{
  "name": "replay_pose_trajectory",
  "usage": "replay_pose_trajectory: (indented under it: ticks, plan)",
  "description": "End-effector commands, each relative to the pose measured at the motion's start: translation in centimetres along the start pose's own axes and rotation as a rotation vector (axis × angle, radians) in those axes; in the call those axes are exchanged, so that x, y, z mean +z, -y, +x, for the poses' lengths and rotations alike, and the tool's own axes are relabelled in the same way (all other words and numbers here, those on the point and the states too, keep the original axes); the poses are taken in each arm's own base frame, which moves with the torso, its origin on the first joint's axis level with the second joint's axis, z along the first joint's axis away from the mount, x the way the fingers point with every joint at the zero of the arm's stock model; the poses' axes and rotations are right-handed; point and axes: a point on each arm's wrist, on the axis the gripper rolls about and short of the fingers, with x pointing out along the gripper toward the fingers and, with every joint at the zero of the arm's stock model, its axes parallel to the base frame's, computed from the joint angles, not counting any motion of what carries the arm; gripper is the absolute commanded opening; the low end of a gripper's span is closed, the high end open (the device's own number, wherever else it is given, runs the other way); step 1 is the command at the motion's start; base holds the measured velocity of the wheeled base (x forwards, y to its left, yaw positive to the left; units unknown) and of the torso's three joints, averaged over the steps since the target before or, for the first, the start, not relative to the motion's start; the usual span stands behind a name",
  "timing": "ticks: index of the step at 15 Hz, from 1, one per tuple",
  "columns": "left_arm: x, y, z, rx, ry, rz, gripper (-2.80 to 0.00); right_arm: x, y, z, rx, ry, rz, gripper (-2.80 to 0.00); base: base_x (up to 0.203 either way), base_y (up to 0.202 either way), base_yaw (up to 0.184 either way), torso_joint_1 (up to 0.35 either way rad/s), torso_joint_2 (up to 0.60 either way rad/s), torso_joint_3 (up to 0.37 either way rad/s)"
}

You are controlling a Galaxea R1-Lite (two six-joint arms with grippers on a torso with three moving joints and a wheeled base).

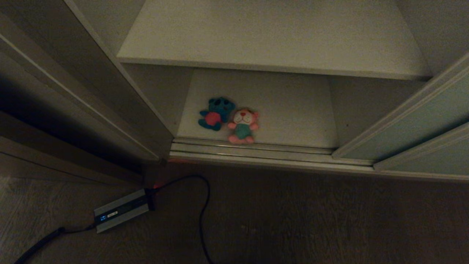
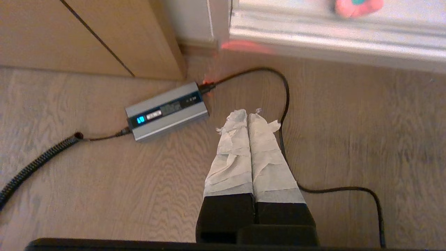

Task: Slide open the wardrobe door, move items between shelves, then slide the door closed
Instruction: Open the door

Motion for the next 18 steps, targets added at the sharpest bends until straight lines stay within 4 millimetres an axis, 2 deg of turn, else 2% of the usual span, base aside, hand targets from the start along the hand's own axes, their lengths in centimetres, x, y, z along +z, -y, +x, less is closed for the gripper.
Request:
replay_pose_trajectory:
  ticks: [1,18]
  plan:
    - [0.00,0.00,0.03,0.000,-0.003,0.000,-2.80,-0.08,0.00,0.03,0.001,-0.004,-0.001,-2.80,0.000,0.000,0.000,0.007,0.00,-0.199]
    - [-0.06,-0.01,0.10,0.009,0.002,0.021,-2.80,-0.08,0.00,0.03,0.001,-0.004,-0.001,-2.80,0.000,0.000,0.000,0.002,0.00,-0.180]
